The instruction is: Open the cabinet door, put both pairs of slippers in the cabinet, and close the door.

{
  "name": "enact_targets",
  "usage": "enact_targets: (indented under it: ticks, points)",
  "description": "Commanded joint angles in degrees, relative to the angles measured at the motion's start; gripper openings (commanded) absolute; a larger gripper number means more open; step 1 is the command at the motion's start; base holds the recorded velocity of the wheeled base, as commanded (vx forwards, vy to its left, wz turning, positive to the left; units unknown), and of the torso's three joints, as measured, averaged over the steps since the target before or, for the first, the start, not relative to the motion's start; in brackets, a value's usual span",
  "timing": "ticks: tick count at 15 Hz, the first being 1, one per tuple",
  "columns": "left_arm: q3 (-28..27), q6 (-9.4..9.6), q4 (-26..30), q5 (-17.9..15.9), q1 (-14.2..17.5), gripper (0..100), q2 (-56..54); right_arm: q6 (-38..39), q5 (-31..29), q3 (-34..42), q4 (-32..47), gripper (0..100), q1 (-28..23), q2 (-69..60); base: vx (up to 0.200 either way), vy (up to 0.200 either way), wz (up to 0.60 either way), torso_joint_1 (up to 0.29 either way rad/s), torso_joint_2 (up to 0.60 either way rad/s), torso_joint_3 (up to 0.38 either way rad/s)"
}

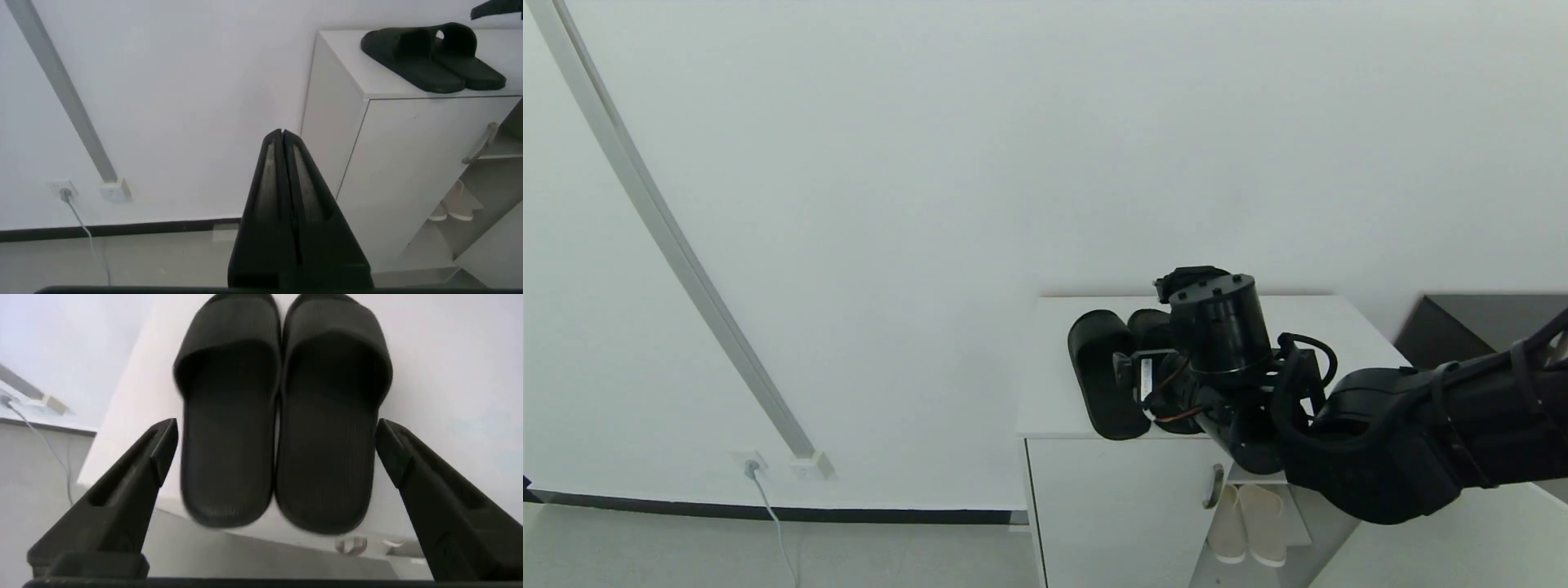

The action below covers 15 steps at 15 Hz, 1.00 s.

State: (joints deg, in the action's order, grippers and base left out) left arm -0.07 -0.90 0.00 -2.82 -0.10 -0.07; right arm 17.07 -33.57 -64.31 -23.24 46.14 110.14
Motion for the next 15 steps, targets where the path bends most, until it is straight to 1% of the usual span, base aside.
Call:
enact_targets:
  ticks: [1,4,7,9,13,15]
  points:
    - [-0.01,0.02,0.0,0.0,0.01,0,0.07,0.25,0.0,1.02,-0.06,100,0.53,0.86,0.0,0.0,0.0,0.0,0.0,0.0]
    - [-0.01,-0.06,0.0,0.0,0.01,0,0.07,0.77,-0.62,0.76,-1.2,100,0.44,4.29,0.0,0.0,0.0,0.0,0.0,0.0]
    - [-0.01,-0.06,0.0,0.0,0.01,0,0.07,0.07,-0.7,-0.29,-6.3,100,-0.35,9.39,0.0,0.0,0.0,0.0,0.0,0.0]
    - [-0.01,-0.06,0.0,0.0,0.01,0,0.07,-0.02,-0.62,-3.11,-6.47,100,-1.93,12.64,0.0,0.0,0.0,0.0,0.0,0.0]
    - [-0.01,-0.06,0.0,0.0,0.01,0,0.07,-0.1,-0.27,-11.1,-7.44,100,-5.1,18.71,0.0,0.0,0.0,0.0,0.0,0.0]
    - [-0.01,-0.06,0.0,0.0,0.01,0,0.07,-0.37,-0.27,-14.01,-7.44,100,-5.89,21.08,0.0,0.0,0.0,0.0,0.0,0.0]
